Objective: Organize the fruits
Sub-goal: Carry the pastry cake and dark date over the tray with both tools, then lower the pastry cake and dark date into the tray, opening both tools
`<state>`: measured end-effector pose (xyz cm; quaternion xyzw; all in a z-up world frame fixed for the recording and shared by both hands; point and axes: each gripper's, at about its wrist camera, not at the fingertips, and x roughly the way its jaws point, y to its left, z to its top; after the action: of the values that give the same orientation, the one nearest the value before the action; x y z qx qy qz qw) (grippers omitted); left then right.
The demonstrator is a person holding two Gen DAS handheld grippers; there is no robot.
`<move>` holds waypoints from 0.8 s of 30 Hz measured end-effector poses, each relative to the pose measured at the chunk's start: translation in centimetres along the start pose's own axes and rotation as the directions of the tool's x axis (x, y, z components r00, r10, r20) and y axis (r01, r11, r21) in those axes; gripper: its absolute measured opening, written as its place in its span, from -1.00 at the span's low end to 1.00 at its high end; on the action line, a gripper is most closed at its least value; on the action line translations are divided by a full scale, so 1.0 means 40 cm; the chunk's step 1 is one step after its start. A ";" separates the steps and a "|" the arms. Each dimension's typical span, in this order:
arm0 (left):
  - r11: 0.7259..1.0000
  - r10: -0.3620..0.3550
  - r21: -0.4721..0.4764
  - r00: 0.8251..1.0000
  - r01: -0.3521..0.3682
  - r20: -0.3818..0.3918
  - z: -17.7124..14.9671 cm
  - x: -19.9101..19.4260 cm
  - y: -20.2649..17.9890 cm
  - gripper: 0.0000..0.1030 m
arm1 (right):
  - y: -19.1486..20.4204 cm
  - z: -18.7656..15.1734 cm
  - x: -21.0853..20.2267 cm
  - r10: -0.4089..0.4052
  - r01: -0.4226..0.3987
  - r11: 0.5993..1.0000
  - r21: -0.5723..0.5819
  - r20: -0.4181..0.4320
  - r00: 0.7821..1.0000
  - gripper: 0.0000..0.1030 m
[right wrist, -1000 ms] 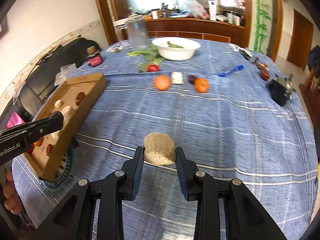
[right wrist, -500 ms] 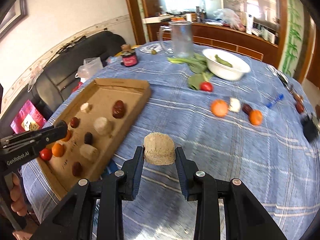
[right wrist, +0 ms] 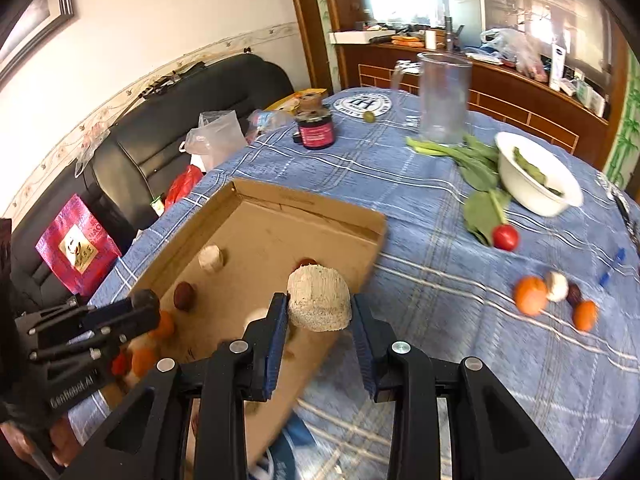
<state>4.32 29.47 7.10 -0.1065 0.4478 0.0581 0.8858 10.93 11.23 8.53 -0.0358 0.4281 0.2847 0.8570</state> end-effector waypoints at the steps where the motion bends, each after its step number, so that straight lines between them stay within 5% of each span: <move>1: 1.000 -0.002 0.000 1.000 0.002 -0.003 0.006 0.007 -0.001 -0.56 | 0.002 0.009 0.010 0.005 -0.005 1.000 -0.001 -0.003 1.000 -0.32; 11: 1.000 -0.012 -0.018 0.998 0.011 -0.064 0.060 0.126 -0.001 -0.56 | 0.034 0.107 0.170 0.023 -0.024 0.999 -0.026 -0.051 0.998 -0.32; 24: 1.000 0.005 -0.001 0.993 -0.005 -0.117 0.077 0.215 -0.014 -0.56 | 0.017 0.125 0.288 0.006 -0.012 0.998 -0.058 -0.107 0.994 -0.33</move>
<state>11.94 29.75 2.02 -0.1093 0.4993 0.0544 0.8578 19.56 18.60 3.13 -0.0741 0.4651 0.2986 0.8301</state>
